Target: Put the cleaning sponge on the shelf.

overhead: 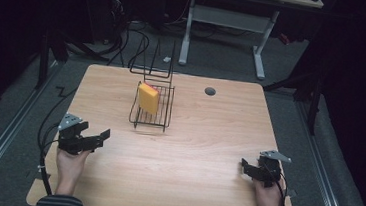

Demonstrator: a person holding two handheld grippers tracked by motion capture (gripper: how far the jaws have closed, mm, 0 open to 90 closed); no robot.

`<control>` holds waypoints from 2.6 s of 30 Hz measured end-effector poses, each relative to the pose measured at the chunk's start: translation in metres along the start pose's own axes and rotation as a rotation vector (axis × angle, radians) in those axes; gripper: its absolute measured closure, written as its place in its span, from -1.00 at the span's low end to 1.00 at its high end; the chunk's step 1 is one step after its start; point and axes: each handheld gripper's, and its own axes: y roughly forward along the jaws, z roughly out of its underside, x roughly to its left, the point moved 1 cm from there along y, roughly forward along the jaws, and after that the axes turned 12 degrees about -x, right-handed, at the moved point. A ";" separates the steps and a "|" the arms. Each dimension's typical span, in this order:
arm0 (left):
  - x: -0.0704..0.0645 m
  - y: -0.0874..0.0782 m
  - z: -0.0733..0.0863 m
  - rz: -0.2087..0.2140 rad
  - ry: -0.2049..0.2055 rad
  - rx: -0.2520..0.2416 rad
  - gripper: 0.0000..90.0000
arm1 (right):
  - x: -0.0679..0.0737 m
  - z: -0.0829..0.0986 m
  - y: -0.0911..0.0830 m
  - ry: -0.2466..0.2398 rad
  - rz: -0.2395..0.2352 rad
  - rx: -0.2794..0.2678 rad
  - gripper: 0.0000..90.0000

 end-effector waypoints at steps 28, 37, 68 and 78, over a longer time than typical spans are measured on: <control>0.003 0.014 0.034 -0.021 0.016 0.067 -0.71 | 0.000 0.000 0.000 0.000 0.000 0.000 -0.47; 0.003 0.024 0.041 -0.044 0.014 0.101 -0.74 | 0.000 0.000 0.000 0.000 0.000 0.000 -0.47; 0.000 0.055 0.056 -0.121 0.119 0.204 -0.76 | 0.000 0.000 0.000 0.000 0.000 0.000 -0.47; 0.000 0.056 0.056 -0.135 0.124 0.209 -0.69 | 0.000 0.000 0.000 0.000 -0.001 0.002 -0.47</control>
